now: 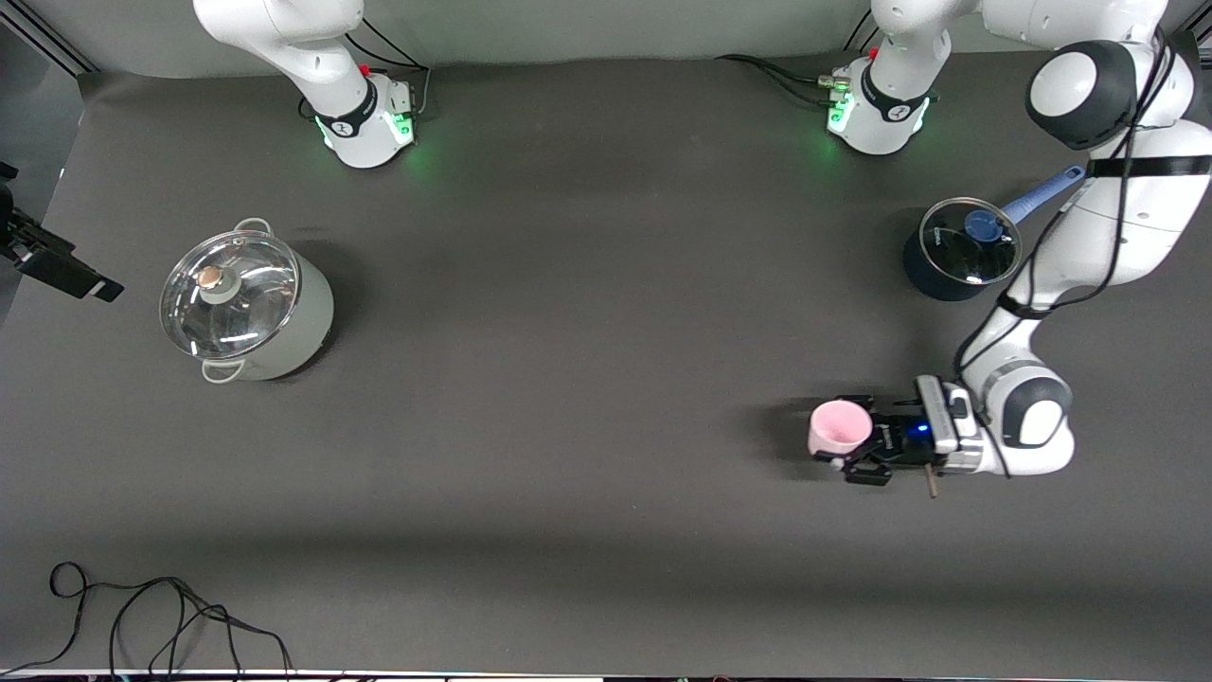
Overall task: Transfer pink cup from left to right arm
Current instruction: 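Carry the pink cup with the left gripper toward the glass pot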
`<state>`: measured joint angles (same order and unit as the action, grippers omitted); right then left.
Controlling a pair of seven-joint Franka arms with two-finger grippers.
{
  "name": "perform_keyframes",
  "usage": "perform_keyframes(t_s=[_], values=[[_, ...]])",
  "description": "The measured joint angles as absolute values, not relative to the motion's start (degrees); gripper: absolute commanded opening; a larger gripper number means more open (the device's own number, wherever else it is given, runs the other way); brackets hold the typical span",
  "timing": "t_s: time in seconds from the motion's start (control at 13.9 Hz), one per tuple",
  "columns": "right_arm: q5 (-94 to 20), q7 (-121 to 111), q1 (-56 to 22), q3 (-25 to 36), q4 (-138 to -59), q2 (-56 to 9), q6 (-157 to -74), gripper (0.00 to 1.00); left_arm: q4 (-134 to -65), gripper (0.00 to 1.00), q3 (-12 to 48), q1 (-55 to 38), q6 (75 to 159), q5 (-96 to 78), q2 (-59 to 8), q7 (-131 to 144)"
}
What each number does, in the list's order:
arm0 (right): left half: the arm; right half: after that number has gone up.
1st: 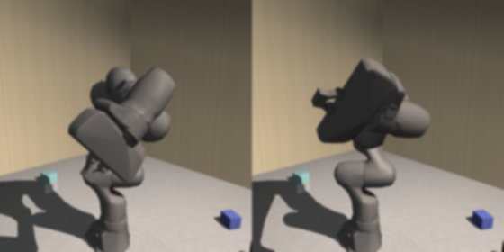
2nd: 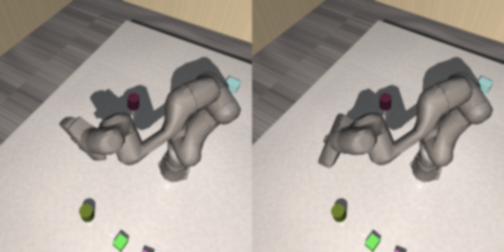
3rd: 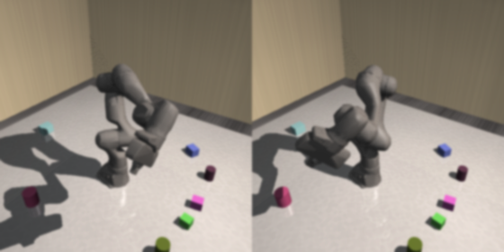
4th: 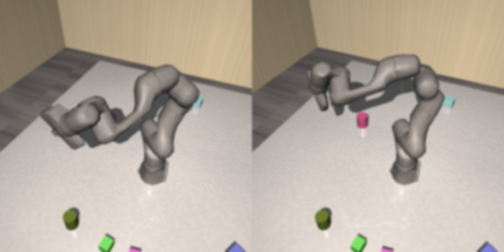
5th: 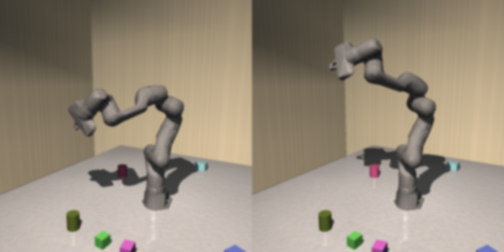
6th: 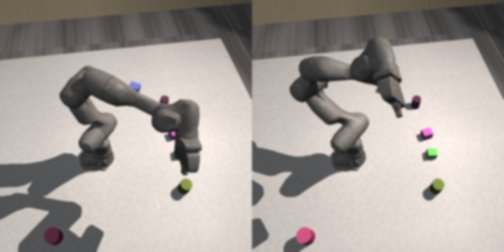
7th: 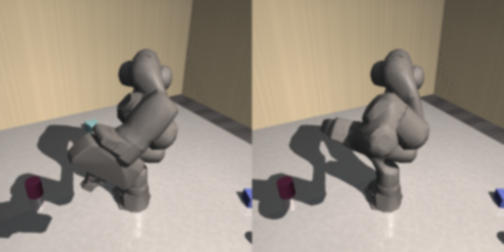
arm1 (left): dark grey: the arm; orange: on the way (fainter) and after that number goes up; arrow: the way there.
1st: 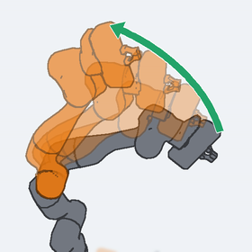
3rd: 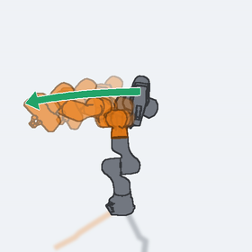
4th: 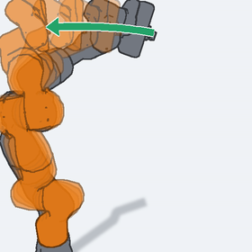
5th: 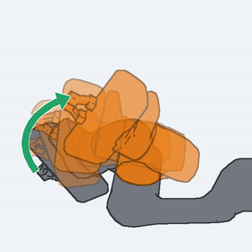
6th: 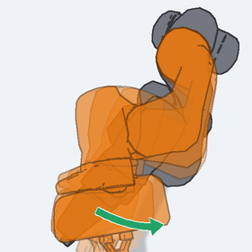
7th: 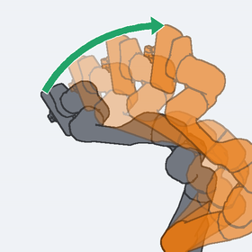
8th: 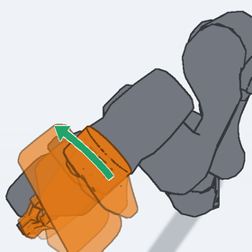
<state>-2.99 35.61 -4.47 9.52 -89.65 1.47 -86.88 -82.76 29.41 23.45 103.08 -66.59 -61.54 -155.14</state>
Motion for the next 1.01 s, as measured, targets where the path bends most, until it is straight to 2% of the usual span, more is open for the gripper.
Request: perform_keyframes(t_s=[0.43, 0.72, 1.01], values=[[-3.83, 37.16, -4.56, 9.06, -87.96, 1.43, -86.42, 1.00, -82.84, 0.00, 41.19, 21.04, 122.69, -69.46, -61.51, -149.12], [-3.87, 37.18, -4.58, 9.03, -87.62, 1.38, -86.40, 1.00, -82.88, 0.00, 50.12, 19.98, 138.65, -69.57, -61.47, -142.70], [-4.98, 37.22, -4.62, 8.82, -87.13, 1.36, -86.41, 1.00, -82.31, 0.00, 56.16, 15.54, 153.22, -69.92, -61.40, -135.64]])
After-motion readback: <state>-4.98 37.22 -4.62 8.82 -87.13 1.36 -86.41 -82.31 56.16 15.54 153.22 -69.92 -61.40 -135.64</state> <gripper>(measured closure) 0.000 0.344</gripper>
